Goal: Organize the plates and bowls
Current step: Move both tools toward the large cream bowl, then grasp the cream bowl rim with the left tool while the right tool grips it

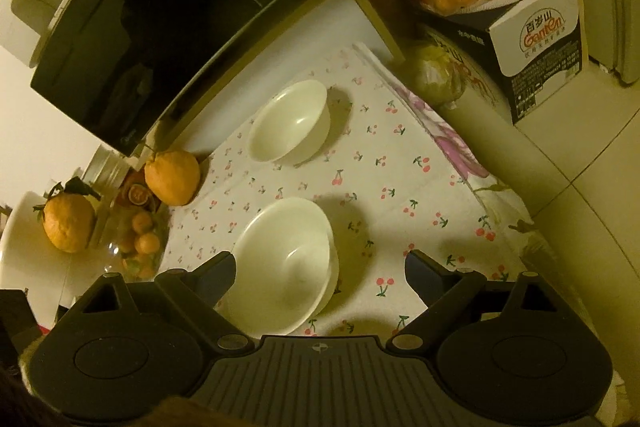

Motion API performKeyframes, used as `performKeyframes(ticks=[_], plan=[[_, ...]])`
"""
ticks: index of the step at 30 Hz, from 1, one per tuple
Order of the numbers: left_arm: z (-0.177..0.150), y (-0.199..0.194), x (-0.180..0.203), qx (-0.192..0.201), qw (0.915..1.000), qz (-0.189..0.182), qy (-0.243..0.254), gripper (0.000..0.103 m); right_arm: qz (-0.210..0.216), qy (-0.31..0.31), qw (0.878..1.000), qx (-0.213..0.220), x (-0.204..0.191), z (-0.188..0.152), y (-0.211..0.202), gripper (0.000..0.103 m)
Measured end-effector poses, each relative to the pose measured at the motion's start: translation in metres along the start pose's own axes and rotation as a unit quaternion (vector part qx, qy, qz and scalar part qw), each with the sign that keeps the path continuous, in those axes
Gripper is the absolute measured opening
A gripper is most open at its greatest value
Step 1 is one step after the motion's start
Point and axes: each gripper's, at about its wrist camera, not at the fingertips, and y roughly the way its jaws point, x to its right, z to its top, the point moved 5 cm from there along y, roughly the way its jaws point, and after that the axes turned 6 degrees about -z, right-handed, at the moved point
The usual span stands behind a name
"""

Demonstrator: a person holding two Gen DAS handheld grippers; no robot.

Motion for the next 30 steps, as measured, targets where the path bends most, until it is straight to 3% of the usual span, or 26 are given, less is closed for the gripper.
performKeyframes(ticks=[4, 14, 30], plan=[[0.001, 0.004, -0.007, 0.0, 0.9999, -0.003, -0.012, 0.048, -0.003, 0.0, 1.0, 0.001, -0.003, -0.001, 0.005, 0.087], [0.001, 0.011, -0.011, -0.005, 0.9998, -0.004, -0.017, 0.028, -0.007, 0.011, 1.0, -0.006, -0.004, -0.005, 0.015, 0.04], [-0.001, 0.023, -0.011, -0.01, 0.9999, -0.003, -0.009, 0.01, -0.009, 0.018, 1.0, -0.017, -0.001, -0.01, 0.026, 0.015]])
